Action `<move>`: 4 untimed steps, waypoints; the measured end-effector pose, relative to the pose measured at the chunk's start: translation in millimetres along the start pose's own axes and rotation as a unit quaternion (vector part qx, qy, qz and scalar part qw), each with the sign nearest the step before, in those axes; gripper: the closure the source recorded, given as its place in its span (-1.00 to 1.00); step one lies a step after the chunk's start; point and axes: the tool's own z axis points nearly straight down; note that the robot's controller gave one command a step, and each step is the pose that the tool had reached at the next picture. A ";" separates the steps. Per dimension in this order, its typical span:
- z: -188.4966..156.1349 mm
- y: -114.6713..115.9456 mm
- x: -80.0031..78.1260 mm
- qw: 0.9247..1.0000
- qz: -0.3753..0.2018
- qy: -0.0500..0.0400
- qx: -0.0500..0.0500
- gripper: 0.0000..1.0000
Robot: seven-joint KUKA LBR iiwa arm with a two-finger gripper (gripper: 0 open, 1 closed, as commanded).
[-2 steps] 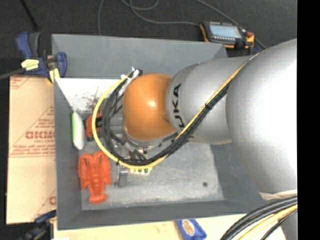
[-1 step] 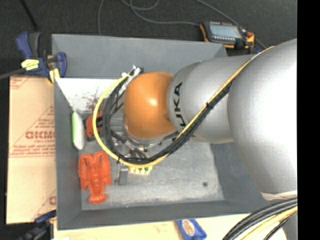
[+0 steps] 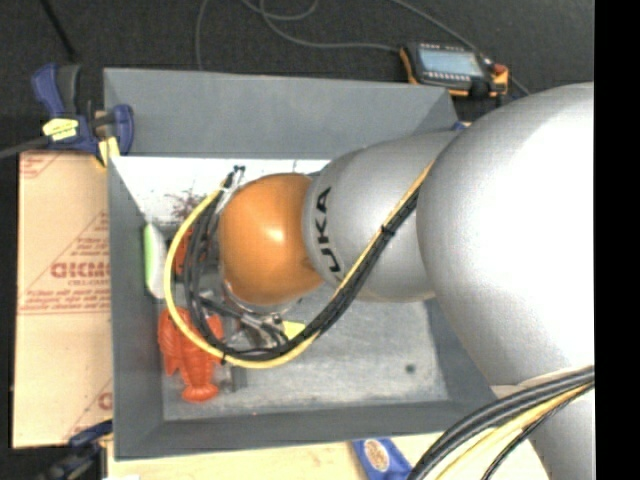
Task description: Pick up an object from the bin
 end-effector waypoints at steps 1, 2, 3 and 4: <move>-15.3 -55.1 3.7 0.999 -0.052 0.002 -0.001 -1.00; -12.7 -33.9 10.9 0.999 -0.037 0.002 0.000 -1.00; 18.0 4.2 10.2 0.975 -0.224 0.002 -0.001 -1.00; 24.0 7.5 0.9 0.978 -0.207 -0.002 -0.002 1.00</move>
Offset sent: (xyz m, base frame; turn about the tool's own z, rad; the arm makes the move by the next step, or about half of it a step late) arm -0.0212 0.0118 0.0038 -0.4261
